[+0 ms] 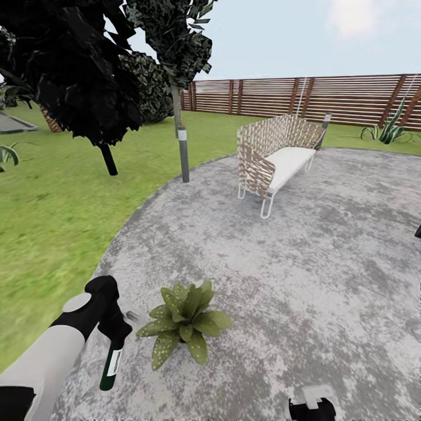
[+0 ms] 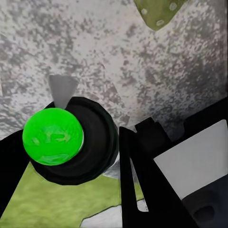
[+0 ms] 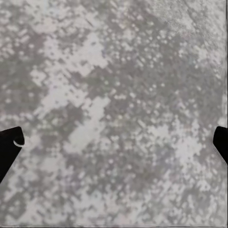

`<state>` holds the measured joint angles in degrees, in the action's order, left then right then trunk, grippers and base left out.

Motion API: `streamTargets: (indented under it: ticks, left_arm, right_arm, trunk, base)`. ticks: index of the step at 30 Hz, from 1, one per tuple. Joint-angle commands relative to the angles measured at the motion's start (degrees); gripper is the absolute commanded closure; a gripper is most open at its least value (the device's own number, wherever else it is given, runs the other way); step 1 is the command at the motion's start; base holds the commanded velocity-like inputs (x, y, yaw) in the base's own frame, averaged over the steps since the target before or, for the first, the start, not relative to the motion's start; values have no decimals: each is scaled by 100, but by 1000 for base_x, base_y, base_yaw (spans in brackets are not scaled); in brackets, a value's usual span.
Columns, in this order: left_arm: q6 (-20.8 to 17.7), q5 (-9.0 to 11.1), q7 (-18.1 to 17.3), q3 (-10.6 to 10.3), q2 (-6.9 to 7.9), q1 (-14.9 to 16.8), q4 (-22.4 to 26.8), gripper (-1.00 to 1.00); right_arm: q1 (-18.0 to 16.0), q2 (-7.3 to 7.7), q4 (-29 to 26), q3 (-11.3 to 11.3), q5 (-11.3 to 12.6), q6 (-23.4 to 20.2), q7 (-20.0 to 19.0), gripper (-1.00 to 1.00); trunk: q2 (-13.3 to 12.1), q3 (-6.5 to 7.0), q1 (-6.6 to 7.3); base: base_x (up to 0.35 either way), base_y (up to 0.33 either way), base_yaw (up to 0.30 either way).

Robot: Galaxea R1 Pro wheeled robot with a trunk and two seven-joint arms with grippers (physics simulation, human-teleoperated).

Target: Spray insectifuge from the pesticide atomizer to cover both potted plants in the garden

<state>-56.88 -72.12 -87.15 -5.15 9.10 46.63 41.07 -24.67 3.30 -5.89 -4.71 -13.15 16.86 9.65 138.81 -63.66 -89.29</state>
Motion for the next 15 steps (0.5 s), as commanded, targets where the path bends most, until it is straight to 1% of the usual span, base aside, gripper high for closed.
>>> streamTargets:
  ticks: [1,9,14,15]
  left_arm:
    - [-60,-47,-59,-21,4,4,7,100]
    - [-67,-48,-62,-15,12,4,7,100]
    - [-69,-48,-57,-4,15,4,7,100]
    - [-69,-48,-56,-3,8,-3,7,100]
  right_arm:
    - [-3,2,10,-44,-65,19,7,-100]
    - [-3,46,26,-38,-75,28,-7,-100]
    - [-3,7,9,-46,-65,28,5,-100]
    - [-3,2,-4,-47,-61,28,10,-100]
  trunk:
    - [2,-5,3]
    - [2,-5,3]
    - [2,-5,3]
    - [2,-5,3]
  base:
    - [-169,-241,56]
    - [-189,-236,9]
    - [-39,-260,0]
    - [0,-272,128]
